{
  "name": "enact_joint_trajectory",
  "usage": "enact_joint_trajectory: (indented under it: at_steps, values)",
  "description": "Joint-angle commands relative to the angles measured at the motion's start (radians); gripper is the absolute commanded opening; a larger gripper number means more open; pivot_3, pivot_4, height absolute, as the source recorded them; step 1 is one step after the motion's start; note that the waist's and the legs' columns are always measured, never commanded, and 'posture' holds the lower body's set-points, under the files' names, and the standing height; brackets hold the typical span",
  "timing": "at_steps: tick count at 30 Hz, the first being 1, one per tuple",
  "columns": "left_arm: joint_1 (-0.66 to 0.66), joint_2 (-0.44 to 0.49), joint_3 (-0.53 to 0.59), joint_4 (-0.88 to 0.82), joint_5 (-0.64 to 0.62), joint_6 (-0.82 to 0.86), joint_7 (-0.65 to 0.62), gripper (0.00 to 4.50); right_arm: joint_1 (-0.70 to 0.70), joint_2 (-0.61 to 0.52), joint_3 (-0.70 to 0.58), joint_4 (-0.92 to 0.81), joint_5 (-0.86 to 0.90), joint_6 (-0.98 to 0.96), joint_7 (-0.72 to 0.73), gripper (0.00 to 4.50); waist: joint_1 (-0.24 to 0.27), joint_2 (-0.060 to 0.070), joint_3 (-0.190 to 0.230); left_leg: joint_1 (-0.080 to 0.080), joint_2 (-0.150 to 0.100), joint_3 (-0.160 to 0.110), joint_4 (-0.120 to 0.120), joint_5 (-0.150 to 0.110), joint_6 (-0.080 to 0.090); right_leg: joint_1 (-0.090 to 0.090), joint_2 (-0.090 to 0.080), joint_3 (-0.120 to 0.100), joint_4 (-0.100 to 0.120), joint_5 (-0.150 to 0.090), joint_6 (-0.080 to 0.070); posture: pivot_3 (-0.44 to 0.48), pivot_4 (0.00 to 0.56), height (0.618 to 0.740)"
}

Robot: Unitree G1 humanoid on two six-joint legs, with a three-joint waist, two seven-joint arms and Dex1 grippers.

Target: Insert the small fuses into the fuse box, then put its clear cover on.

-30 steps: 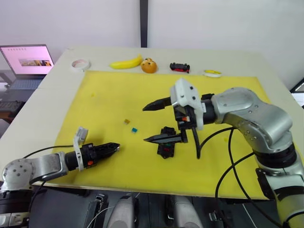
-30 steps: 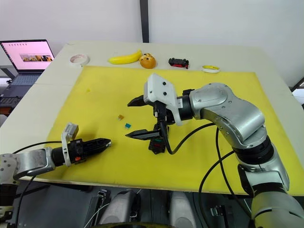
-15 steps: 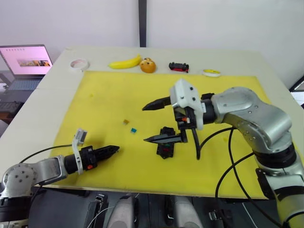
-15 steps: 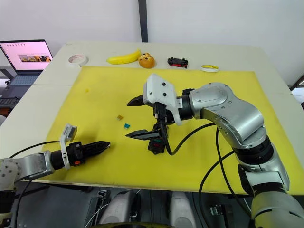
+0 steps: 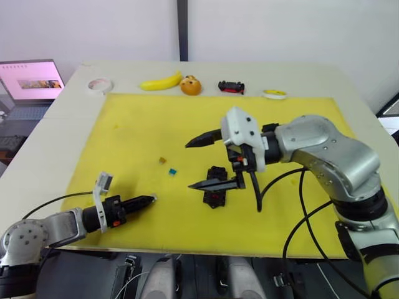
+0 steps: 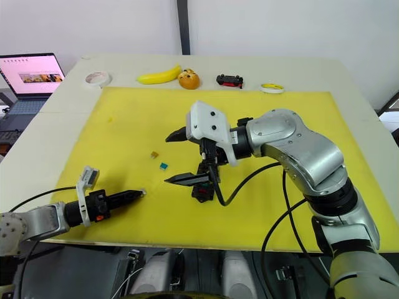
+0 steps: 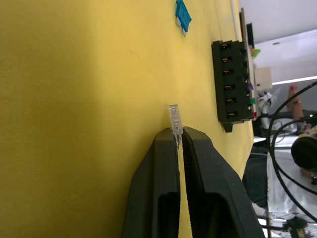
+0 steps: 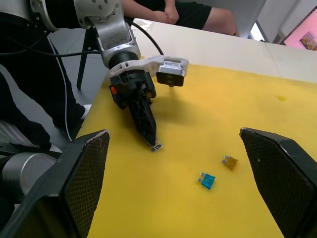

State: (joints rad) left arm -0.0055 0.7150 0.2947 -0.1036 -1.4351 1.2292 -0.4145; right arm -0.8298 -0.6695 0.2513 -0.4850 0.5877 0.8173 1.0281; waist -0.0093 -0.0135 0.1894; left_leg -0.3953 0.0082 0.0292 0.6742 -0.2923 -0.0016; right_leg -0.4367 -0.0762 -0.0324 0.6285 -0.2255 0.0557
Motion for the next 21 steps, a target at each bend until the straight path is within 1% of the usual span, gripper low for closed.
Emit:
enact_joint_trajectory:
  at_steps: [1,8,11,13,15,18,21]
  values:
    - [0.031,0.005,0.002,0.007,0.049,0.005,-0.016,0.18,-0.009,-0.002,-0.016,-0.016,-0.004,-0.024,0.006,4.5,-0.003,0.0,0.0,0.0,0.0,0.0,0.0,0.0,0.0,0.0,0.0,0.0,0.0,0.0,0.0,0.0,0.15,0.737]
    - [0.035,0.003,0.006,0.005,0.094,0.006,-0.044,0.18,-0.007,-0.003,-0.014,-0.011,-0.009,-0.033,0.012,4.5,-0.004,0.0,0.0,0.0,0.0,0.0,-0.004,0.001,-0.002,-0.002,0.0,0.0,0.0,0.0,0.0,0.0,0.15,0.737]
    - [0.039,0.018,-0.005,-0.002,0.124,0.009,-0.071,0.18,-0.003,-0.005,-0.013,-0.012,-0.011,-0.034,0.013,4.5,-0.003,0.0,0.0,0.0,0.0,0.001,-0.007,0.002,-0.003,-0.003,0.0,0.0,0.0,-0.001,-0.001,0.0,0.15,0.737]
    - [0.041,0.063,-0.032,-0.036,0.158,0.009,-0.158,0.18,0.0,-0.006,-0.013,-0.015,-0.009,-0.032,0.013,4.5,-0.004,0.0,0.0,0.0,0.0,0.001,-0.008,0.003,-0.004,-0.004,0.0,0.0,0.0,-0.001,-0.001,0.0,0.15,0.737]
    - [0.008,0.109,-0.057,-0.035,0.19,0.007,-0.235,0.18,0.003,-0.005,-0.013,-0.015,-0.011,-0.031,0.015,4.5,-0.007,0.001,0.0,0.0,0.0,0.001,-0.008,0.003,-0.004,-0.004,0.0,0.0,0.0,-0.001,-0.002,0.0,0.15,0.737]
    - [-0.119,0.168,-0.08,0.059,0.203,0.046,-0.339,0.18,0.004,-0.003,-0.008,-0.014,-0.014,-0.032,0.018,4.5,-0.004,0.0,0.0,0.0,0.0,0.001,-0.008,0.003,-0.004,-0.005,0.0,0.0,0.0,-0.001,-0.002,0.0,0.15,0.737]
    - [-0.22,0.267,-0.186,0.118,0.313,0.025,-0.523,0.18,0.001,0.0,-0.001,-0.008,-0.017,-0.037,0.023,4.5,-0.003,-0.001,0.001,-0.002,0.0,0.001,-0.008,0.004,-0.004,-0.006,0.002,-0.001,0.0,-0.001,-0.002,0.0,0.15,0.737]
